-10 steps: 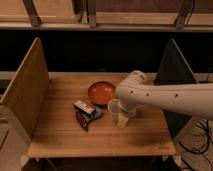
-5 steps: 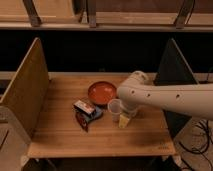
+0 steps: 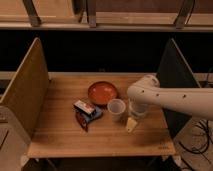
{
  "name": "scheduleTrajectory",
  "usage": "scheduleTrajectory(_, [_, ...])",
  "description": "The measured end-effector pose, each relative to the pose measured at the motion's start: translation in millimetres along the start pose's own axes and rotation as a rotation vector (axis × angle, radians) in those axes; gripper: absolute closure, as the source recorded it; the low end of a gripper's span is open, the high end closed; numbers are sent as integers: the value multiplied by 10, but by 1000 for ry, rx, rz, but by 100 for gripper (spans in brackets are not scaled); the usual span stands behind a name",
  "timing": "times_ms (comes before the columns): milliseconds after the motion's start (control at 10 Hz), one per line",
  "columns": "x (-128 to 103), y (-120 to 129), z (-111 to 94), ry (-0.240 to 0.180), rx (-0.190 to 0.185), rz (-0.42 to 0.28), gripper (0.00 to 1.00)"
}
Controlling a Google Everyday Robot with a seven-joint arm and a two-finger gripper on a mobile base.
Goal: Knock the bottle over
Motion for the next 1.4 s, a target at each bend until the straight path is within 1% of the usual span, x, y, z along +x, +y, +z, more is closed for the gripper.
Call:
scheduleTrajectory(100, [-42,-97,60,-12,-10,-17,20])
scheduleTrajectory(200, [-121,-204,116,-38,-18,-42,20])
scheduleTrajectory(400, [-387,-348,185,-105,-23,-120,20])
scheduleTrajectory(500, [-603,-444,185,-161,-5,-188,20])
scheduleTrajectory(600, [-750,-549,158,-206,22,-240,20])
scheduleTrajectory(700, [-881,-650,90,-248,59,-288,20])
scheduleTrajectory(800, [-998,-761,-15,-289,105,-336,20])
scheduleTrajectory(900, [-1094,-917,-229,-327,179,-394,20])
scheduleTrajectory(1000, [-1139,-1032,-444,-354,244,-435,20])
scheduleTrajectory(1100, [-1168,-1091,-642,-383,293,-459,20])
scheduleTrajectory(1200, [-1156,-1121,-754,-399,318,-464,20])
scheduleTrajectory(1400, [-1154,-1124,-752,-398,320,-466,20])
